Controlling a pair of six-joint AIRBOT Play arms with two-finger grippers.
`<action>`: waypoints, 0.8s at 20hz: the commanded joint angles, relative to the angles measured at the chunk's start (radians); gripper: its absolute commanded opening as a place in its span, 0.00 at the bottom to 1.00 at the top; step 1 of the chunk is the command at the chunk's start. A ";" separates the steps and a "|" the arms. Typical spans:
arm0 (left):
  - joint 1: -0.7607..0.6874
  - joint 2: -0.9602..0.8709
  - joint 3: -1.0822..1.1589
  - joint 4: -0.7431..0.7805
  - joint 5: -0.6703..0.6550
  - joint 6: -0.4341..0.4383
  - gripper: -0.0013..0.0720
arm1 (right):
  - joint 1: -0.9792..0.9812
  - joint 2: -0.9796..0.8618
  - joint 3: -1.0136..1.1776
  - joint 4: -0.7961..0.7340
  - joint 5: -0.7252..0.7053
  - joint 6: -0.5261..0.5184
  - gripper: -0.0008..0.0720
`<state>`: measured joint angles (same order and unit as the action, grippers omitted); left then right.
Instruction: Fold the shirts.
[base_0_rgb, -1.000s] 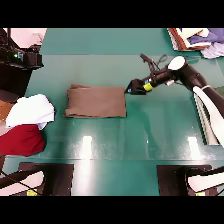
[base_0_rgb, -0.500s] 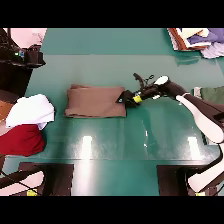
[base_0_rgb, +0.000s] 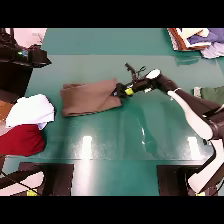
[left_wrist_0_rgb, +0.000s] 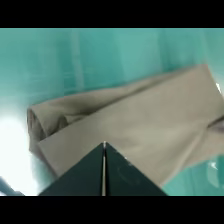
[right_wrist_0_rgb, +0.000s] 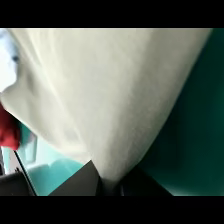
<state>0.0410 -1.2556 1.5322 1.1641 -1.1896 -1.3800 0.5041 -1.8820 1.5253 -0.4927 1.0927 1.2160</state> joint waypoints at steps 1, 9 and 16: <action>-0.074 0.000 0.000 -0.017 -0.002 0.001 0.05 | -0.100 0.100 0.018 -0.082 0.095 -0.005 0.04; -0.274 0.000 0.000 -0.021 0.087 0.000 0.05 | -0.603 0.424 0.018 -0.447 0.224 0.113 0.04; -0.348 0.000 0.000 -0.024 0.151 -0.001 0.05 | -1.027 0.462 0.018 -0.442 0.147 0.122 0.04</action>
<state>-0.2829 -1.2556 1.5322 1.1427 -1.0698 -1.3800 -0.3737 -1.4334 1.5425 -0.9207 1.2739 1.3304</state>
